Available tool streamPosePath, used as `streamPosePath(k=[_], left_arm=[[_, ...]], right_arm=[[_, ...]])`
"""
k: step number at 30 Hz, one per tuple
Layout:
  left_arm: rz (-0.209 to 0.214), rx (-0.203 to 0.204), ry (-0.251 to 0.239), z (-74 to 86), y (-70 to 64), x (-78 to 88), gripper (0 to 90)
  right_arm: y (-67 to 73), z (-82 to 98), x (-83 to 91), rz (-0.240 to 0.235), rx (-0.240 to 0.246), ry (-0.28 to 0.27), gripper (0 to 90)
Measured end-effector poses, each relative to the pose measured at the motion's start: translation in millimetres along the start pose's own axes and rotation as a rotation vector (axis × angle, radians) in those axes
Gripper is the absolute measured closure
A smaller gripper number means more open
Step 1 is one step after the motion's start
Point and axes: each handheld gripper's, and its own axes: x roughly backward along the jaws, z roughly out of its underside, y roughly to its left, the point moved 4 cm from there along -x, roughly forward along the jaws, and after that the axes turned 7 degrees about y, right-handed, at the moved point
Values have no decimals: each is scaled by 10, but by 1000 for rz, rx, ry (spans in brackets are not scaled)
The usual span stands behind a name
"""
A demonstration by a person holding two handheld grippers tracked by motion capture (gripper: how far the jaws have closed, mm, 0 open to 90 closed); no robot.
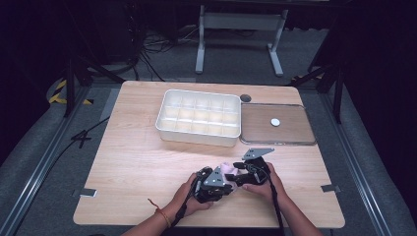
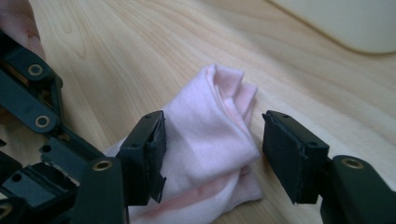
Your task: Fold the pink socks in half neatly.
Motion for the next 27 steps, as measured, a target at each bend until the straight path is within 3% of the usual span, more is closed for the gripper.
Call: streamPosePath(k=[2,6,9,14,15,16,17,20,22,27], left_arm=[[1,0,0,0,1,0,833],[18,1,-1,3,5,8,816],[37,-9,1,7,-6,40,746],[20,-47,41,15,-5,205,612],[14,-51,49,24,11,251,612],[4,-48,63,37,31,298,544],[-20,-45,82,82,72,394,511],[-43,-38,108,159,116,482,443],[-76,-23,144,274,163,572,374],[-152,3,171,561,286,782,250]], right_arm=[[6,-4,-15,-17,-14,14,423],[41,-38,-38,-56,4,35,513],[39,-42,-40,-85,-5,42,578],[43,-40,-38,-104,-5,35,631],[43,-40,-38,-104,-5,35,631],[43,-37,-34,-91,10,33,642],[55,-37,-28,-89,8,31,647],[63,-32,-23,-82,14,27,657],[72,-28,-11,-83,14,19,668],[77,-21,35,-77,30,3,682]])
